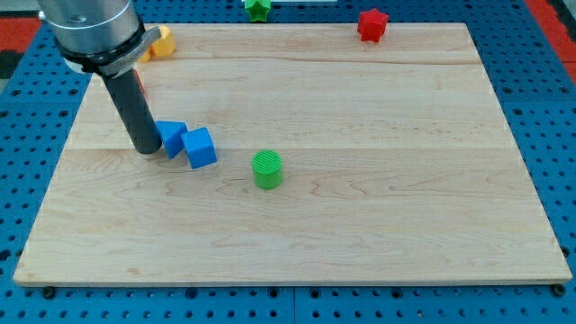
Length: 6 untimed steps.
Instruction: Move the red circle closer to the yellow hexagon
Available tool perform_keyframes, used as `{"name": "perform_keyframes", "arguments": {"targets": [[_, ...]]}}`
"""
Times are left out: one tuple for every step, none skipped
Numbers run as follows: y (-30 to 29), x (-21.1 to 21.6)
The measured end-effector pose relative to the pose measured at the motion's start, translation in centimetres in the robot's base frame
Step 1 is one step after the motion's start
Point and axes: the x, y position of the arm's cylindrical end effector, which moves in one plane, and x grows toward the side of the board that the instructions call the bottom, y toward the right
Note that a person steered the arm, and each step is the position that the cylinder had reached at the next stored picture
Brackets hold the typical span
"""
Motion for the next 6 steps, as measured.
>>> {"name": "perform_keyframes", "arguments": {"targets": [[-3.7,1.8],[-12.5,-0.9],[-12.2,-6.5],[-4.9,-9.8],[-1.4,-12.2],[-2.7,-12.3]]}}
